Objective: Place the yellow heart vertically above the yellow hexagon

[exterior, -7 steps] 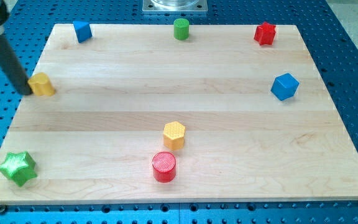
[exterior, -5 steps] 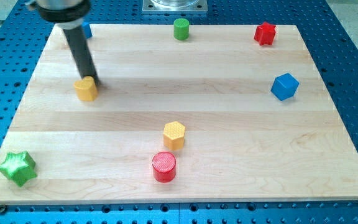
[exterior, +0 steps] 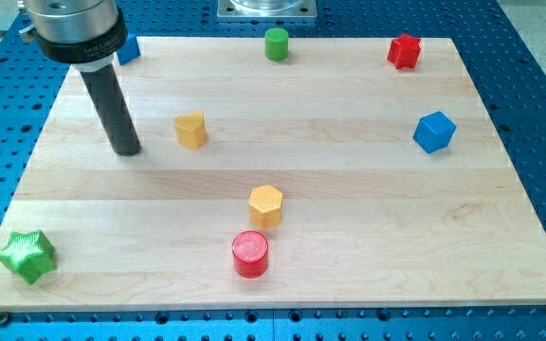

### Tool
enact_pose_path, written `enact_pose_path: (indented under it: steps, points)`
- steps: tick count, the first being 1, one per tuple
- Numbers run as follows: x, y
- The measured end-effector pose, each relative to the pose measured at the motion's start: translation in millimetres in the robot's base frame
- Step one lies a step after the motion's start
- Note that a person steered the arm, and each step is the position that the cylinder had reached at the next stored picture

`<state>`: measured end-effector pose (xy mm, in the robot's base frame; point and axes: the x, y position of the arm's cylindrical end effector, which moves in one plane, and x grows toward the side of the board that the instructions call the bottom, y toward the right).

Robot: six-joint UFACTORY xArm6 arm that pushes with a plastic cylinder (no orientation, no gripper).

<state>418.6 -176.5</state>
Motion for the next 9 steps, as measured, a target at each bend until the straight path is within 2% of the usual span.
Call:
enact_pose_path:
  steps: [1, 2, 3, 5, 6, 7, 9]
  points:
    - [-33, 46]
    - [-22, 100]
    - [-2, 128]
    - [6, 138]
    - [-16, 122]
    - [-32, 161]
    - [6, 166]
